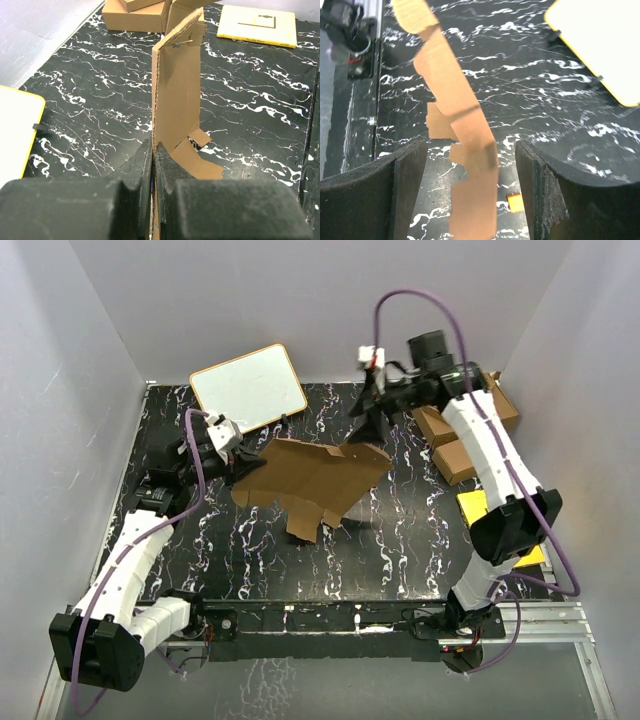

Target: Fold the paper box

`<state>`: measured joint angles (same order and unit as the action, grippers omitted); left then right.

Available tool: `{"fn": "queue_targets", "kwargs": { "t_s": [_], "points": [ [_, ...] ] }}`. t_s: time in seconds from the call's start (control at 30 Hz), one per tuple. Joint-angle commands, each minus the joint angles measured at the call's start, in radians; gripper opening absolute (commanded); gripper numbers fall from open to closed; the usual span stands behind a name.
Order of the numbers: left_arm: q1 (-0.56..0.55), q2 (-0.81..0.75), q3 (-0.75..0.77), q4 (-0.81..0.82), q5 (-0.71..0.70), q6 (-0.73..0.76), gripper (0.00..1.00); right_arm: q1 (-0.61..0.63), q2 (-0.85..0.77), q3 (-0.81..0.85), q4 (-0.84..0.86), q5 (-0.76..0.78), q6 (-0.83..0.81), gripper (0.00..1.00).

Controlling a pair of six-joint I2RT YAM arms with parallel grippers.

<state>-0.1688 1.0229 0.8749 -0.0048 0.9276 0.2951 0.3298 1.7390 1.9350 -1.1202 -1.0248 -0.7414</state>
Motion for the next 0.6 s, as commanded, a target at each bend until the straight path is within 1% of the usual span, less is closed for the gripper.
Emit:
{"fn": "queue_targets", "kwargs": {
  "t_s": [0.0, 0.03, 0.13, 0.2, 0.27, 0.3, 0.37, 0.47, 0.57],
  "points": [
    [0.016, -0.047, -0.026, 0.056, 0.014, -0.029, 0.0, -0.202, -0.104, 0.009, 0.139, -0.191, 0.159, 0.77],
    [0.02, -0.051, -0.033, 0.071, 0.02, -0.042, 0.0, -0.264, -0.121, -0.021, 0.189, -0.224, 0.203, 0.77],
    [0.03, -0.064, -0.058, 0.111, 0.038, -0.074, 0.0, -0.446, -0.189, -0.233, 0.416, -0.245, 0.395, 0.76],
    [0.036, -0.068, -0.063, 0.112, 0.044, -0.076, 0.0, -0.523, -0.238, -0.389, 0.65, -0.208, 0.526, 0.77],
    [0.041, -0.069, -0.065, 0.108, 0.048, -0.078, 0.0, -0.577, -0.27, -0.527, 0.82, -0.172, 0.644, 0.74],
    [0.042, -0.071, -0.067, 0.112, 0.051, -0.082, 0.0, -0.594, -0.275, -0.581, 0.876, -0.164, 0.681, 0.72],
    [0.044, -0.073, -0.071, 0.128, 0.058, -0.097, 0.0, -0.6, -0.266, -0.662, 0.929, -0.173, 0.714, 0.65],
    [0.048, -0.071, -0.076, 0.148, 0.066, -0.121, 0.0, -0.591, -0.237, -0.77, 1.01, -0.275, 0.771, 0.59],
    [0.05, -0.067, -0.077, 0.155, 0.072, -0.131, 0.0, -0.567, -0.224, -0.839, 1.044, -0.333, 0.769, 0.59]
  ]
}}
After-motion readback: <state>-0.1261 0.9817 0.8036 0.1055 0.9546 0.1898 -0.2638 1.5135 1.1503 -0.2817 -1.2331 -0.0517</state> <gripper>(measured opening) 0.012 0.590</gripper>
